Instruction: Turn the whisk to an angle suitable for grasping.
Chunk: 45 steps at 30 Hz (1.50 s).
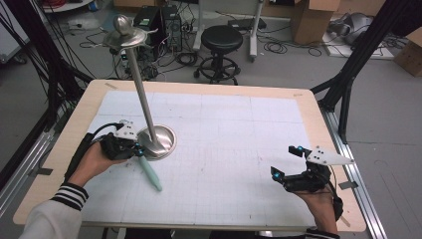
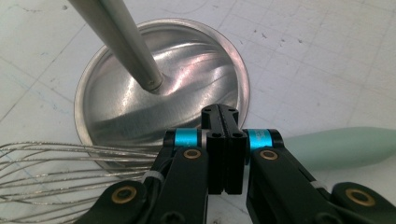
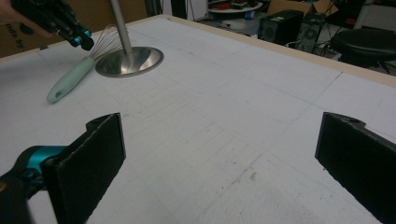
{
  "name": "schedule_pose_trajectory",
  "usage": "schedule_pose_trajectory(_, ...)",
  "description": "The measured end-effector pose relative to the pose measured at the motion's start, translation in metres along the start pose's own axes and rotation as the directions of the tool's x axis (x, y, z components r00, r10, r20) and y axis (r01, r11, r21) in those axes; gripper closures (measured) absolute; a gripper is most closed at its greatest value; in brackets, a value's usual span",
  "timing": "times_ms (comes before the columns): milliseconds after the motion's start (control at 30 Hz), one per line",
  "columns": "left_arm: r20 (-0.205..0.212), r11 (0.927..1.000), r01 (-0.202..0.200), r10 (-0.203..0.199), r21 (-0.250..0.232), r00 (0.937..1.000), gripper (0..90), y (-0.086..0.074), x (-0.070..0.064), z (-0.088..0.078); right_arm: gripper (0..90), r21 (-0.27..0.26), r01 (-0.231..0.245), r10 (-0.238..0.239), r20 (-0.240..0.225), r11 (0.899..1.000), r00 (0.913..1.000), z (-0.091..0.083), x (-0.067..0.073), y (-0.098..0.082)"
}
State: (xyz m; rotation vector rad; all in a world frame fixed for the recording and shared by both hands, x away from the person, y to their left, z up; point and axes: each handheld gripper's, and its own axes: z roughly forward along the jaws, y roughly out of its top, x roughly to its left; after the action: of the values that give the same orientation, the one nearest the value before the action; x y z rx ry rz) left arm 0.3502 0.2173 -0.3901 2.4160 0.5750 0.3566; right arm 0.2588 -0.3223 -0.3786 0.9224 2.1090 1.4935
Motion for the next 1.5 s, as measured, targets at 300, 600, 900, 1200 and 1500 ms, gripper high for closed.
schedule_pose_trajectory(300, 0.002, 0.9987, 0.006, -0.007, 0.051, 1.0, 89.8, -0.001, 0.003, 0.007, 0.6, 0.0, -0.004, 0.004, -0.002, 1.0, 1.0, -0.002, -0.001, 0.0)
schedule_pose_trajectory(600, -0.005, 0.9975, -0.008, 0.009, 0.07, 0.9999, 89.8, -0.002, 0.006, 0.01, 0.6, 0.001, 0.0, 0.0, -0.007, 1.0, 1.0, 0.0, -0.001, 0.0)
schedule_pose_trajectory(900, -0.003, 0.9957, -0.009, 0.009, 0.092, 1.0, 89.8, -0.003, 0.007, 0.013, 0.6, 0.009, -0.001, 0.001, -0.014, 1.0, 0.9999, 0.002, -0.001, -0.001)
schedule_pose_trajectory(1200, 0.0, 0.9902, -0.023, 0.023, 0.138, 0.9997, 89.8, -0.005, 0.005, 0.015, 0.7, 0.01, -0.002, 0.003, -0.015, 1.0, 0.9999, 0.001, 0.0, -0.001)
schedule_pose_trajectory(1500, 0.012, 0.9841, -0.031, 0.029, 0.175, 0.9995, 89.8, -0.008, 0.006, 0.01, 0.7, 0.008, -0.002, 0.002, -0.015, 1.0, 0.9999, 0.0, 0.0, -0.001)
